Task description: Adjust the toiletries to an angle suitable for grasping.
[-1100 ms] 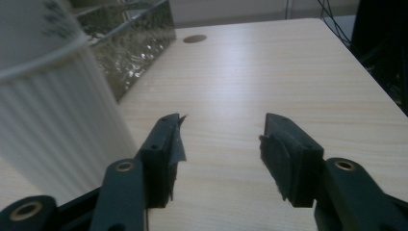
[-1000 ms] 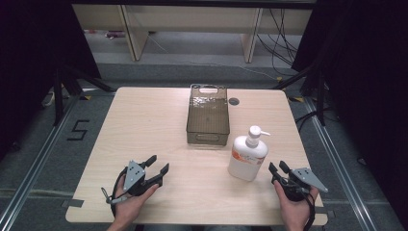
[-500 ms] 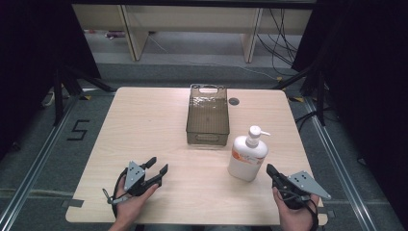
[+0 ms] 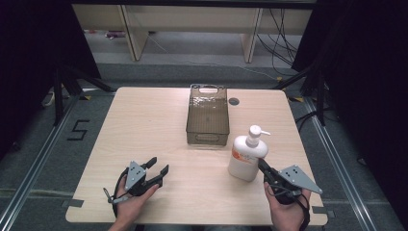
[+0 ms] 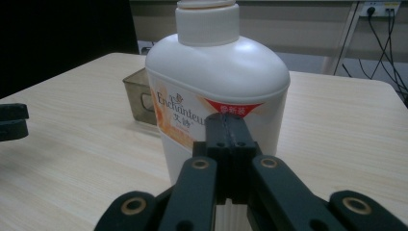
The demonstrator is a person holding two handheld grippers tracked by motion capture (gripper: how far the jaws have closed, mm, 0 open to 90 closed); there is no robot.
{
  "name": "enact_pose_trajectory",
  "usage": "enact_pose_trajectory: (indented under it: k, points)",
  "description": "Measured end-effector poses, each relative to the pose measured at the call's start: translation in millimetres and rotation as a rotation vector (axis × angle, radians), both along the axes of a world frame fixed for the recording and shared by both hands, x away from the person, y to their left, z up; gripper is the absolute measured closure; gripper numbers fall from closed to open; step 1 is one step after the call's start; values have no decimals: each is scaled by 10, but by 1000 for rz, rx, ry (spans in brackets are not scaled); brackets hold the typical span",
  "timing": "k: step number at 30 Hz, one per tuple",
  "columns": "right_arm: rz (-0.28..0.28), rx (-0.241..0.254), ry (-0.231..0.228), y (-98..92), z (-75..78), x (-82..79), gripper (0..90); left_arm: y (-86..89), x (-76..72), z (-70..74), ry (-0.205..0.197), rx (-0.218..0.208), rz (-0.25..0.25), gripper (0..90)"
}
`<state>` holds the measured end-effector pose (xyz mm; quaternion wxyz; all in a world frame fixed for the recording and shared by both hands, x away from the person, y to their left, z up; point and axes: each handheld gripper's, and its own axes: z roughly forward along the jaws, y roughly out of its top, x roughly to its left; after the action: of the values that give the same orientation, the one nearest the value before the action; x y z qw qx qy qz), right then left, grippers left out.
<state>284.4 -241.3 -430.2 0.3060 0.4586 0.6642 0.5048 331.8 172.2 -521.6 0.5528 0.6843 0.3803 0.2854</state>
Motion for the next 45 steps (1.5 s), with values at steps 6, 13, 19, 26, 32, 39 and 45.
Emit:
enact_pose_trajectory:
  k: [6,13,19,26,32,39,45]
  points:
    - [-21,-16,2,-1,-24,30,900,1,3,0,6,-5,1,423]
    - [-36,1,11,-1,-40,77,900,4,3,0,11,-7,1,418]
    - [-80,17,30,-24,-24,123,900,2,0,0,10,-3,-3,416]
    - [-88,39,-59,12,121,-28,740,-4,5,2,26,-5,-5,415]
    - [-111,75,-126,35,226,-37,581,-13,13,1,21,-4,-7,412]
    - [-149,71,-124,37,234,14,438,-44,3,2,9,11,-9,408]
    - [-158,92,-152,-15,245,-57,423,-72,-21,0,-15,19,-5,408]
